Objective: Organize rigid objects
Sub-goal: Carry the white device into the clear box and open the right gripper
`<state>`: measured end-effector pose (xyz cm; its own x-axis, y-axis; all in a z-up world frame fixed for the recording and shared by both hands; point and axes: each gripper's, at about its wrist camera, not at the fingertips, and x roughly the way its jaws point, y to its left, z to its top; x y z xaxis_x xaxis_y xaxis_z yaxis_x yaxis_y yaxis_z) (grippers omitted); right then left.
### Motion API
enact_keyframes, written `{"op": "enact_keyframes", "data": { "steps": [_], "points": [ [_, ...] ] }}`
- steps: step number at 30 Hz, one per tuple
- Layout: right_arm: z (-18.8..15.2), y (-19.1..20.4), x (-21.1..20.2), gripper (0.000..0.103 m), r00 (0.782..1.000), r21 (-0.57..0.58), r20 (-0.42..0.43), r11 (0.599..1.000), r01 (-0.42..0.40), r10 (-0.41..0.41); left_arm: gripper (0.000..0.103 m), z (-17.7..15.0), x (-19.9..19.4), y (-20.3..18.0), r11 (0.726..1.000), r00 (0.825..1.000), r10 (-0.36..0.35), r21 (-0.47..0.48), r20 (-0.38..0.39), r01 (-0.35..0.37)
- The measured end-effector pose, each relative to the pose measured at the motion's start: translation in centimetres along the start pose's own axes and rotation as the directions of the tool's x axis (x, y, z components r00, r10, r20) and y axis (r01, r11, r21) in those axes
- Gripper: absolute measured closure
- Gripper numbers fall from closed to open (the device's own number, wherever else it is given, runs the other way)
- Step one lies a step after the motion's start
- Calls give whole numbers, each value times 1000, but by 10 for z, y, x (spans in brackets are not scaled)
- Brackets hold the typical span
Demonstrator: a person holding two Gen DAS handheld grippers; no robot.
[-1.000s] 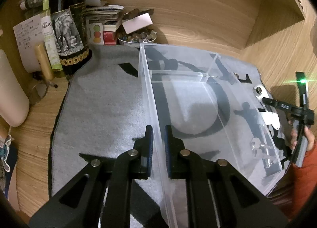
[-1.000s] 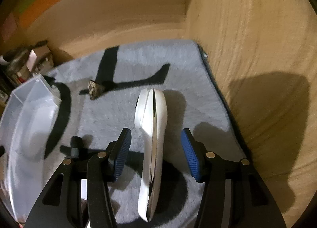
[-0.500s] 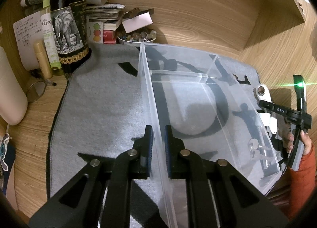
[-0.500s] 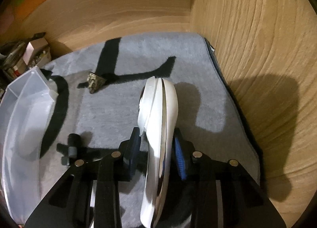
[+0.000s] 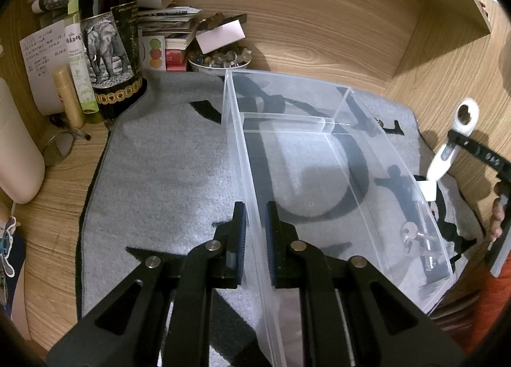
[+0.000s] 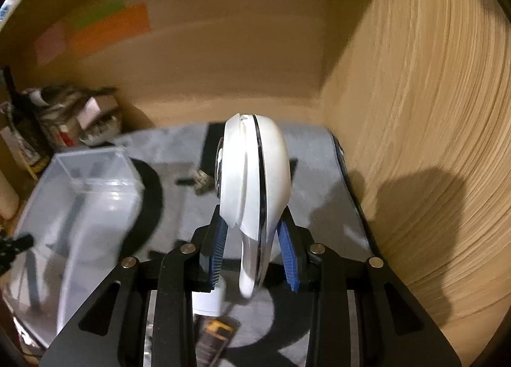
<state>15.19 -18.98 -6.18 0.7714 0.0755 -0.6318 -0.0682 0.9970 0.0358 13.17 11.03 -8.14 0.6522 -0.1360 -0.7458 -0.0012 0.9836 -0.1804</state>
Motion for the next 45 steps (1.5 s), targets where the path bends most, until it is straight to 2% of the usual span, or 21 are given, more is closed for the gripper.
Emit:
{"op": "enact_keyframes", "data": {
  "steps": [7, 8, 9, 20, 28, 36, 45],
  "points": [
    [9, 28, -31, 74, 992, -49, 100, 996, -71, 76, 91, 0, 0, -1, 1000, 1000, 2, 0, 0, -2],
    [9, 32, -34, 74, 986, -33, 145, 996, -82, 86, 91, -1, 0, -1, 1000, 1000, 2, 0, 0, -2],
    [12, 39, -38, 74, 982, -49, 154, 994, -101, 108, 91, -1, 0, -1, 1000, 1000, 3, 1, 1, -3],
    [21, 98, -58, 74, 948, -170, 166, 954, -245, 273, 91, -1, -1, -1, 1000, 1000, 4, 2, 1, -4],
    [14, 133, -32, 74, 936, -232, 67, 918, -322, 345, 91, -1, -1, -1, 1000, 1000, 3, 2, 1, -3],
    [6, 158, 7, 74, 937, -269, -82, 897, -349, 340, 91, -1, -1, 0, 1000, 1000, 3, 4, 3, -3],
    [2, 177, 35, 74, 930, -306, -199, 881, -360, 310, 91, -1, -2, -1, 1000, 1000, -1, 0, 5, 1]
  ]
}}
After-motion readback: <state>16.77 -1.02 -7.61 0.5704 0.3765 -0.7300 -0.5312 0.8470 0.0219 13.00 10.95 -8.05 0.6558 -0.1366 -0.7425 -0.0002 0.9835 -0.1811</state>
